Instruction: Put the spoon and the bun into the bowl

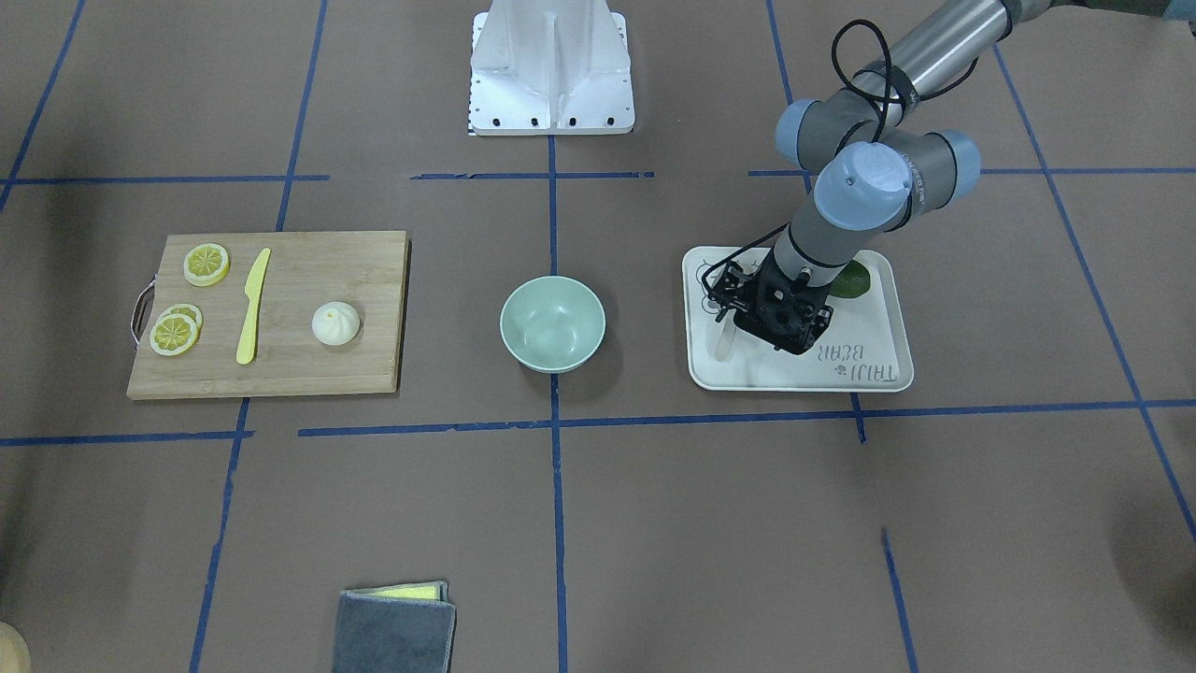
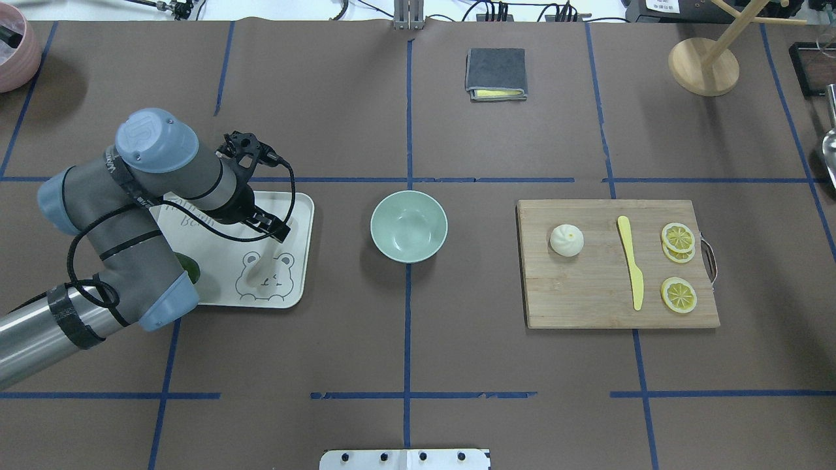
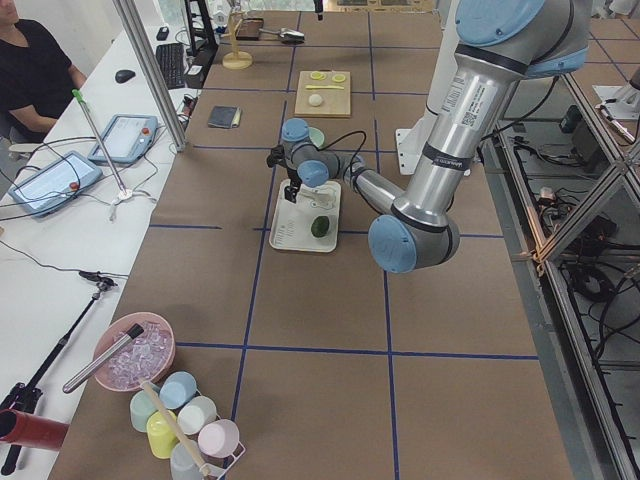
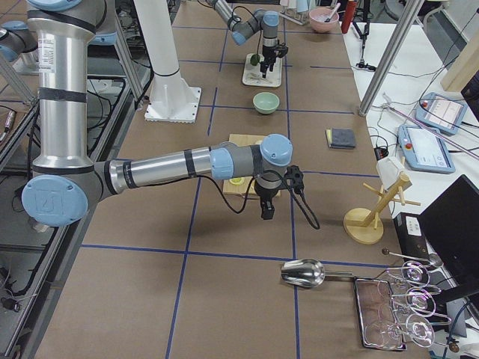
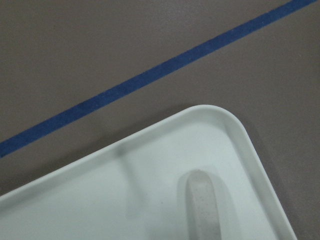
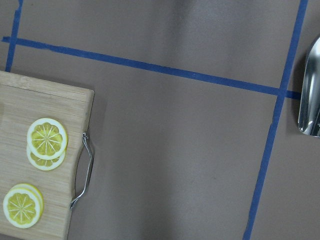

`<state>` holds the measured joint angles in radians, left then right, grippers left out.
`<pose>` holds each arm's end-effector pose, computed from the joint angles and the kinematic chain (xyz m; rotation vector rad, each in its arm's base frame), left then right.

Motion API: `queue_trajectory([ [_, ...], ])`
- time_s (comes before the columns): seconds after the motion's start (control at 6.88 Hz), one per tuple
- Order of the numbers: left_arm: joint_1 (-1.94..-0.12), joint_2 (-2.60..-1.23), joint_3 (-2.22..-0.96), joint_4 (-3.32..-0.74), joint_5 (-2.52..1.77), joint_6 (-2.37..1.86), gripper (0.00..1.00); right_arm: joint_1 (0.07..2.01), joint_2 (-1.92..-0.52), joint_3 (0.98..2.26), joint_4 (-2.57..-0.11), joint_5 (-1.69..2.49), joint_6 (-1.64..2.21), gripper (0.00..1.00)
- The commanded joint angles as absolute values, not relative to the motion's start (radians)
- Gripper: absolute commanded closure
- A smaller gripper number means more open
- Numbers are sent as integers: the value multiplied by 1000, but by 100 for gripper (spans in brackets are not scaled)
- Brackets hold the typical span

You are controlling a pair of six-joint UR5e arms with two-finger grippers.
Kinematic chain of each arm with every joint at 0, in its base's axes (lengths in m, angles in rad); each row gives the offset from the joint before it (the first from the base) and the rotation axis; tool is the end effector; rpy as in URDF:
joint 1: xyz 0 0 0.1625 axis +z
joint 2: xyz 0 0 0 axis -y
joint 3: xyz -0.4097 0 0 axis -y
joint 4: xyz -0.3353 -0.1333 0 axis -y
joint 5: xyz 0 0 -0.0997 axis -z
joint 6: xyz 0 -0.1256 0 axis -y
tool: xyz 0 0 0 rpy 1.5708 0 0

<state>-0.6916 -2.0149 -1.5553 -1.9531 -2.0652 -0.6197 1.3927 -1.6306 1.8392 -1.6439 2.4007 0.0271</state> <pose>0.4381 -0.4584 0.3970 0.2651 0.8888 0.4411 -0.0333 -0.4144 0.5726 0.0422 -0.8387 -0.1983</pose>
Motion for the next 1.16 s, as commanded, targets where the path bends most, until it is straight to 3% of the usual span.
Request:
queue_trajectory([
  [0.0, -667, -2026, -1551, -1950, -2062, -623, 11, 1391, -1631, 1838, -1643, 2398, 26, 0],
  [0.15, -664, -2026, -1551, -1950, -2062, -621, 24, 1391, -1631, 1838, -1643, 2399, 26, 0],
  [0.44, -661, -2020, -1552, -1950, -2060, -617, 80, 1391, -1631, 1838, -1644, 2398, 28, 0],
  [0.58, -661, -2017, -1557, -1947, -2062, -617, 100, 1391, -1631, 1838, -1644, 2399, 29, 0],
  [1.02, -661, -2029, -1607, -1922, -2063, -618, 100, 1390, -1629, 1842, -1643, 2401, 48, 0],
])
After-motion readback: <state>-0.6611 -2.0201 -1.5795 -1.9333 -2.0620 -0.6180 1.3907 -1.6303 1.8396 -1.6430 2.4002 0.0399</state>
